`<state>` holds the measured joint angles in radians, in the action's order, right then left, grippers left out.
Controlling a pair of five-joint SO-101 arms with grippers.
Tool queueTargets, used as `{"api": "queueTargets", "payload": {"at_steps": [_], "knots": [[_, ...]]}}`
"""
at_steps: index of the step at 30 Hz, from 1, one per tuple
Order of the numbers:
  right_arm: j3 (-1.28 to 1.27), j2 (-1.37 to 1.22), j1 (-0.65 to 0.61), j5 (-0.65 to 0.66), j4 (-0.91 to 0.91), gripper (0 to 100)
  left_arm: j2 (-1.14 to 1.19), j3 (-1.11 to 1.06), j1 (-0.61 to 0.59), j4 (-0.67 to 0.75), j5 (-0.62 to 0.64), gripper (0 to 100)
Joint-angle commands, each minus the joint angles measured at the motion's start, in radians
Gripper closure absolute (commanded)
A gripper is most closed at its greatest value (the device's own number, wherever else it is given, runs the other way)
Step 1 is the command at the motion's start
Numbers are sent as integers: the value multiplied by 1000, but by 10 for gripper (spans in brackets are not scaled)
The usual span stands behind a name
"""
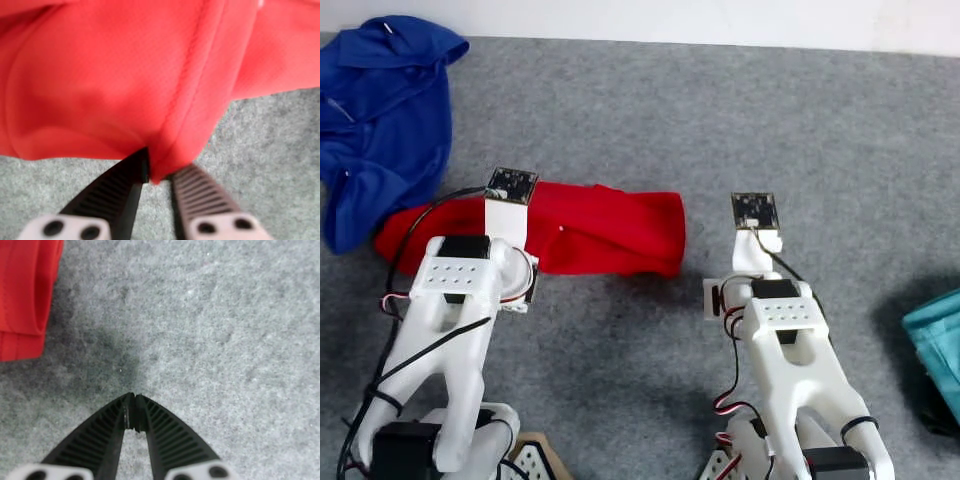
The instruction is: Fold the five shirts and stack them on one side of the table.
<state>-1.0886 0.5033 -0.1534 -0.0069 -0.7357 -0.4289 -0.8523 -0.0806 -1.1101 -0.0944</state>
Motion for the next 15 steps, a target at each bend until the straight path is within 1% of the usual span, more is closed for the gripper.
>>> {"api": "queueTargets", "payload": {"at_steps": [1, 7, 10, 15], "knots": [[13, 22, -4, 15, 10, 991, -1, 12, 15, 11, -11, 992], [13, 22, -4, 14, 10, 991, -2, 62, 13, 0, -11, 994], [13, 22, -4, 14, 10, 991, -27, 154, 13, -87, -9, 994], [12, 22, -5, 14, 12, 991, -182, 328, 19, -241, -8, 994]]}}
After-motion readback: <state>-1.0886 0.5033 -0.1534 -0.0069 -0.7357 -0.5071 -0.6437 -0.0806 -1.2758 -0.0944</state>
